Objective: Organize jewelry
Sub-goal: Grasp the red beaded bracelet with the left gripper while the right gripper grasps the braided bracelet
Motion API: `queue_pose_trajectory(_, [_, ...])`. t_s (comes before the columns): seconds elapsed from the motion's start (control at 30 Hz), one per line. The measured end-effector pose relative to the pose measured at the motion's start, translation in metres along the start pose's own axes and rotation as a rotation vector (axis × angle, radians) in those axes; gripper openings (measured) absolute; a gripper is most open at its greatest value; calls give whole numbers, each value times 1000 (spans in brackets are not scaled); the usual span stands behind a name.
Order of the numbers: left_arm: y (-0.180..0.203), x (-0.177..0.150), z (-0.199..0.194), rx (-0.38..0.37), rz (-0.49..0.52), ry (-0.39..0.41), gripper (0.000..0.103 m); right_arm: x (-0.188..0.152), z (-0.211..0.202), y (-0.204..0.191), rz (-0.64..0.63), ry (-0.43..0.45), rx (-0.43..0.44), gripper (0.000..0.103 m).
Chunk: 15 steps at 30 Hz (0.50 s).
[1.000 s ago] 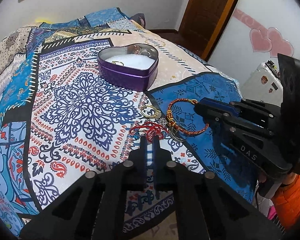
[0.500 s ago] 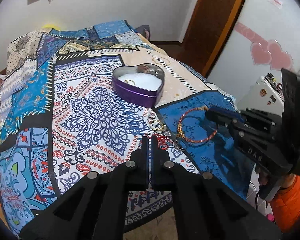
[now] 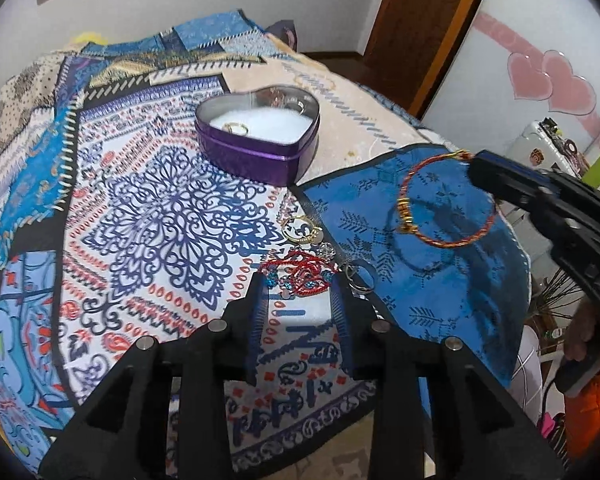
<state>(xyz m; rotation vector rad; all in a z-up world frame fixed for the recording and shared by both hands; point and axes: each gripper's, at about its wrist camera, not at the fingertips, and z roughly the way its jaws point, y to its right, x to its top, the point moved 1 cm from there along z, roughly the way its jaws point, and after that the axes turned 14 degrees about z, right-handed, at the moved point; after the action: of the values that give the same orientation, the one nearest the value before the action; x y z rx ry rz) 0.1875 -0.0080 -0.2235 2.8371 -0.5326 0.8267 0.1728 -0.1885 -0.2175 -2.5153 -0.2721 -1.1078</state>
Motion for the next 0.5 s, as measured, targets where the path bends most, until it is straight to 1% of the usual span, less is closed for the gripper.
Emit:
queue_pose_trajectory(0.2, [-3,2,6,6,-22,14,31,0,0,2,4,4,1,7])
queue_pose_trajectory(0.3, [-4,3,8,29,-26,17,17,1,0,1,9,7,7,7])
queue_pose_trajectory(0.37, [-6,3,7,22,-41,22,16,1,1,0,10,8,12,7])
queue_pose_trajectory(0.4, [-8,2,7,22,-48,24,13,1,1,0,9,8,13,7])
queue_pose_trajectory(0.43, [-9,2,7,23,-56,25,6,1,1,-1,9,9,16,7])
queue_pose_trajectory(0.5, [-12,0,4,22,-68,31,6,2,0,-2,10,12,19,7])
